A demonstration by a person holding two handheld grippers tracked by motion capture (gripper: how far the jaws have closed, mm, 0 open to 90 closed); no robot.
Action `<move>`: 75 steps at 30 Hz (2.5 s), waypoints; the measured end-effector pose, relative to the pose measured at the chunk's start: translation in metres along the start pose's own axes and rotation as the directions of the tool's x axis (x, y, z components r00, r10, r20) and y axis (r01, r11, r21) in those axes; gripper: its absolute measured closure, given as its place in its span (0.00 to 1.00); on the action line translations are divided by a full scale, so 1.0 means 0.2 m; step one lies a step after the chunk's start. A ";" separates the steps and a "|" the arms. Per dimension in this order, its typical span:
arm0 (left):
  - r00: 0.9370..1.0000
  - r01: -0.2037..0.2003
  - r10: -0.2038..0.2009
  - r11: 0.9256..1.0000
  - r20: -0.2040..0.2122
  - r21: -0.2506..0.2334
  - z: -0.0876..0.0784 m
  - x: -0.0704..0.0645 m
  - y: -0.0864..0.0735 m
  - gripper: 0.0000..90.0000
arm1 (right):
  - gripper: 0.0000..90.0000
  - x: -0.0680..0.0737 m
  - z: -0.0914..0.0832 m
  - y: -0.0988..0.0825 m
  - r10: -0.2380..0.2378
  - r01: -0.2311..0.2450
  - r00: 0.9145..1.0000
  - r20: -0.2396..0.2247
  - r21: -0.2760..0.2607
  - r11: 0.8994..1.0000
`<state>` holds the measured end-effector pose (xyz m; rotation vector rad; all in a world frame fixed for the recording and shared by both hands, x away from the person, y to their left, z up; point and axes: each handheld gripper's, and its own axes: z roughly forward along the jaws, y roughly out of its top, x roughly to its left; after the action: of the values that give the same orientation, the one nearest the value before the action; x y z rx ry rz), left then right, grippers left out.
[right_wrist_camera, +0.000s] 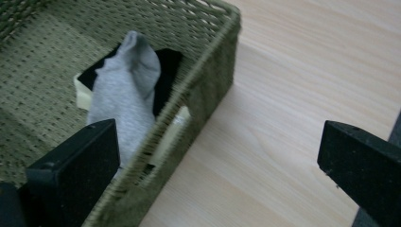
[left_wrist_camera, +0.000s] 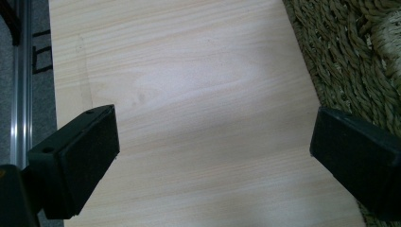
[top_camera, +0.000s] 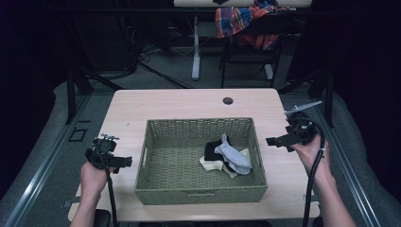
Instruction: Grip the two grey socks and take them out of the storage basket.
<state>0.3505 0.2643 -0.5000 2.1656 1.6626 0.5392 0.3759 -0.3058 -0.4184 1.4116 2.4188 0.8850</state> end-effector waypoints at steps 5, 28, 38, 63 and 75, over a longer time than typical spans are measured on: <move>1.000 -0.008 0.008 1.000 0.002 -0.003 0.00 -0.01 0.01 0.03 | 0.00 0.10 0.00 0.09 -0.062 0.063 0.998 -0.021 0.009 0.998; 1.000 0.000 0.000 1.000 0.007 -0.008 0.00 0.00 0.00 0.03 | 0.01 0.41 0.35 0.36 -0.172 0.195 0.973 -0.154 0.151 0.969; 1.000 -0.001 0.001 1.000 0.005 -0.008 0.00 0.01 0.00 0.04 | 0.32 0.43 0.52 0.30 -0.162 0.193 0.977 -0.137 0.262 0.945; 1.000 -0.004 0.004 1.000 -0.002 -0.002 -0.01 0.01 -0.01 0.05 | 0.95 0.50 0.66 0.27 -0.192 0.201 0.979 -0.063 0.397 0.896; 1.000 -0.009 0.009 1.000 -0.001 0.000 0.00 0.00 -0.01 0.05 | 0.95 0.52 0.43 0.34 -0.214 0.226 0.974 -0.073 0.271 0.936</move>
<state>0.3493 0.2654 -0.5000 2.1742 1.6539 0.5425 0.4101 -0.1590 -0.4354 1.1781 2.7520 0.5439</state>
